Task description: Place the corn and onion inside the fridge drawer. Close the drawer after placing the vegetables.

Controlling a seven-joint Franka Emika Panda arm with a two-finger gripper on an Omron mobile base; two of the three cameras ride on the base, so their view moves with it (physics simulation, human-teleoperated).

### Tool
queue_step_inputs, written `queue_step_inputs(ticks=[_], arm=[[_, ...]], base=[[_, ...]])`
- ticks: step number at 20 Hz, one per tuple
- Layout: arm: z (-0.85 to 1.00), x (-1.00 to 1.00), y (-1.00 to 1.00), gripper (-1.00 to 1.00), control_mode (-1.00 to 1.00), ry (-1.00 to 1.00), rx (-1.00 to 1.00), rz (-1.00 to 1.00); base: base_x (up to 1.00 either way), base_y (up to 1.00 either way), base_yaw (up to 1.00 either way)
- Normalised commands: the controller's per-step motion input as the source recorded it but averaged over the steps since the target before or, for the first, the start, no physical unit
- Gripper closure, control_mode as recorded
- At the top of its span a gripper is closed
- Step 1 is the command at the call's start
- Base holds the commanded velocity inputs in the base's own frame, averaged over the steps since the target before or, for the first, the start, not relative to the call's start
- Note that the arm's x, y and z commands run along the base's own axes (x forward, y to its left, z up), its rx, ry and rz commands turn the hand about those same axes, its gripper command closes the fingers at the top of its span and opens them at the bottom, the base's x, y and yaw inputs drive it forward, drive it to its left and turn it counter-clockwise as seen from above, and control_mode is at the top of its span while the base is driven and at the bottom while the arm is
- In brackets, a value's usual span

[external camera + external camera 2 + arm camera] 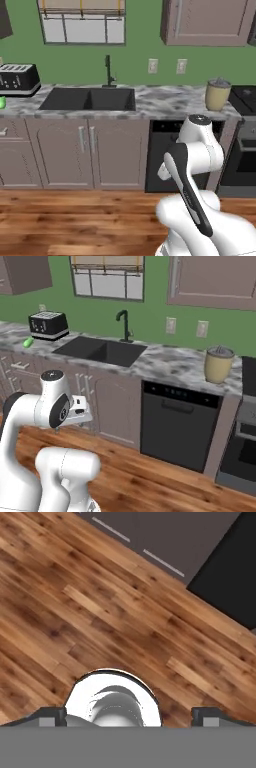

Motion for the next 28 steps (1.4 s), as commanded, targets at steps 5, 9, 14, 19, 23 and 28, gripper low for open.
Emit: queue_step_inputs(ticks=[5, 9, 14, 19, 23, 28], arm=[[0.00, 0.00, 0.00, -1.00, 1.00, 0.00, 0.00, 0.00], [0.00, 0.00, 0.00, -1.00, 1.00, 0.00, 0.00, 0.00], [0.00, 0.00, 0.00, -1.00, 1.00, 0.00, 0.00, 0.00], [0.00, 0.00, 0.00, -1.00, 1.00, 0.00, 0.00, 0.00], [0.00, 0.00, 0.00, -1.00, 1.00, 0.00, 0.00, 0.00], [0.00, 0.00, 0.00, -1.00, 1.00, 0.00, 0.00, 0.00]], base=[[0.93, 1.00, 0.05], [0.93, 1.00, 0.03], [0.94, 1.00, 0.02], [0.90, 1.00, 0.02], [0.87, 1.00, 0.01], [0.81, 0.99, 0.00]])
